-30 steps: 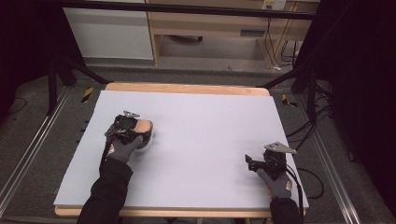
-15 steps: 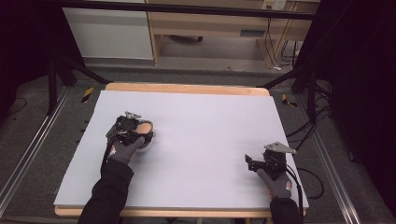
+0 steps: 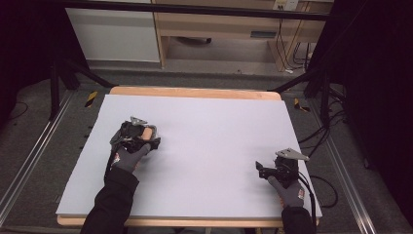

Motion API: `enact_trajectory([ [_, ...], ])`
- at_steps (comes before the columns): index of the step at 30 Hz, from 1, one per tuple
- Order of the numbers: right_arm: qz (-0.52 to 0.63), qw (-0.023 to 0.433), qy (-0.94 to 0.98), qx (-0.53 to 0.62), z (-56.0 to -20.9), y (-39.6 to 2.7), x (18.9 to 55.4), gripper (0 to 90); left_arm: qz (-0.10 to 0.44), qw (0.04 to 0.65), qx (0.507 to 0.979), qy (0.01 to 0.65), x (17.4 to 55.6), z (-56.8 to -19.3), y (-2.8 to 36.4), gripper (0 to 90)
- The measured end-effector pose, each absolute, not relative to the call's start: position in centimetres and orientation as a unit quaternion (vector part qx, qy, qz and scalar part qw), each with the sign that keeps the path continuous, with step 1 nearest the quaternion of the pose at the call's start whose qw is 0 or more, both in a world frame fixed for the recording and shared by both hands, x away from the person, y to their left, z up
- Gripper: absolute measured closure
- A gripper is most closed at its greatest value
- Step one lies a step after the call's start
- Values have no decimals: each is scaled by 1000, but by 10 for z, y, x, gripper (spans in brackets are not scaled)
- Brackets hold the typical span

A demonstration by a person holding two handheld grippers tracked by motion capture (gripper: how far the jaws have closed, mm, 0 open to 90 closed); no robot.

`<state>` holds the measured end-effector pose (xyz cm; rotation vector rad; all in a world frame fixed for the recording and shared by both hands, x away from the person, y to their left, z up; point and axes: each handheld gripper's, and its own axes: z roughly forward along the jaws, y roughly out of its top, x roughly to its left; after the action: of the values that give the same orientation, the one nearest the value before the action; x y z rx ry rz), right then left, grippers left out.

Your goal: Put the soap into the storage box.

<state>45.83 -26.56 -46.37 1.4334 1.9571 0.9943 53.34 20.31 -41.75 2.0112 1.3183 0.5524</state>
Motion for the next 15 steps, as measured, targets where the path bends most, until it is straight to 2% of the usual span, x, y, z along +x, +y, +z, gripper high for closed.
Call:
enact_trajectory([
  [6, 367, 257, 720, 530, -463, -266, 458, 90, 196, 369, 765, 491, 523, -408, 203, 218],
  [15, 366, 260, 720, 529, -463, -266, 457, 85, 179, 388, 771, 472, 505, -407, 213, 212],
])
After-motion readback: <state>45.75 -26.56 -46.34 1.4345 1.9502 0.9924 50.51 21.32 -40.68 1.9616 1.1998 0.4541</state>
